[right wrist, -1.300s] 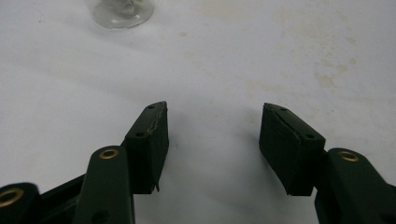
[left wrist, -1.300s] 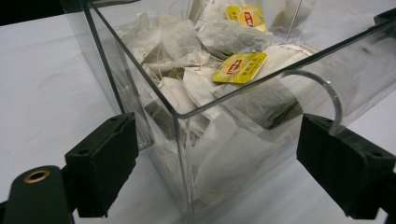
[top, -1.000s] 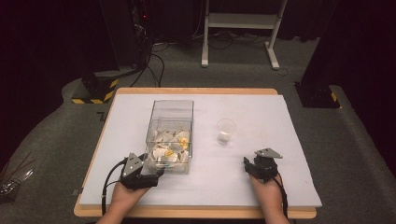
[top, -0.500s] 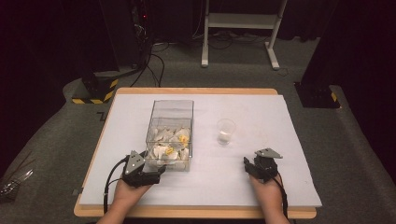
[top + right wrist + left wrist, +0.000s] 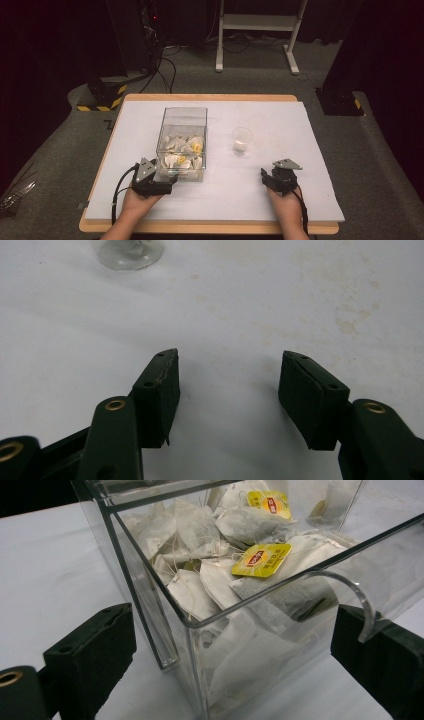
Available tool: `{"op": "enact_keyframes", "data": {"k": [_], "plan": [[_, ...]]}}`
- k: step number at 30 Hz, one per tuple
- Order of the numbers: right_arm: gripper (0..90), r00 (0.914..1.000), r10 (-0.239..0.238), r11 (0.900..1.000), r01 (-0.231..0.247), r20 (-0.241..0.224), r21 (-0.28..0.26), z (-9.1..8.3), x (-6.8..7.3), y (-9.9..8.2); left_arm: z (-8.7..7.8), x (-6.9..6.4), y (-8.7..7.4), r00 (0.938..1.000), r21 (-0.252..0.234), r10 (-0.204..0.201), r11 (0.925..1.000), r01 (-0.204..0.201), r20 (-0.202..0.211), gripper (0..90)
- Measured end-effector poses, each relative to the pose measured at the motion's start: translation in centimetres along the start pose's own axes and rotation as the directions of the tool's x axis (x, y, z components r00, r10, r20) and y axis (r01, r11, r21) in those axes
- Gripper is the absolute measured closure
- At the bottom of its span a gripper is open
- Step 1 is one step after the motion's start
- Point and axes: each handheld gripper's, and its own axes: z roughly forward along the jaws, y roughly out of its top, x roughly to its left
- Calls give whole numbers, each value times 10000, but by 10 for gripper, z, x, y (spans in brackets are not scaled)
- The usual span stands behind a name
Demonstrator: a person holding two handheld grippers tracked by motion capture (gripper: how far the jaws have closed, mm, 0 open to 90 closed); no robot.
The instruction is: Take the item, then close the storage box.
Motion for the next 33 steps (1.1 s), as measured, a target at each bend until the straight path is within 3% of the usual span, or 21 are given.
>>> {"op": "enact_keyframes", "data": {"k": [8, 17, 24, 33], "plan": [[419, 10000, -62, 10000, 62, 17, -10, 0, 0, 0, 2, 1, -4, 9996, -151, -289, 9995, 289, 15, 42], [418, 10000, -75, 10000, 76, 61, -18, 0, 1, 0, 9, 4, 0, 9999, 61, -70, 10000, 71, -103, 33], [416, 10000, 11, 10000, -11, 17, 2, 0, 0, 0, 12, 8, -1, 9989, 150, -216, 9996, 222, -427, 32], [417, 10000, 16, 10000, -16, 12, -11, 0, 0, 0, 16, 9, 2, 9984, 368, -228, 9990, 247, -520, 32]]}}
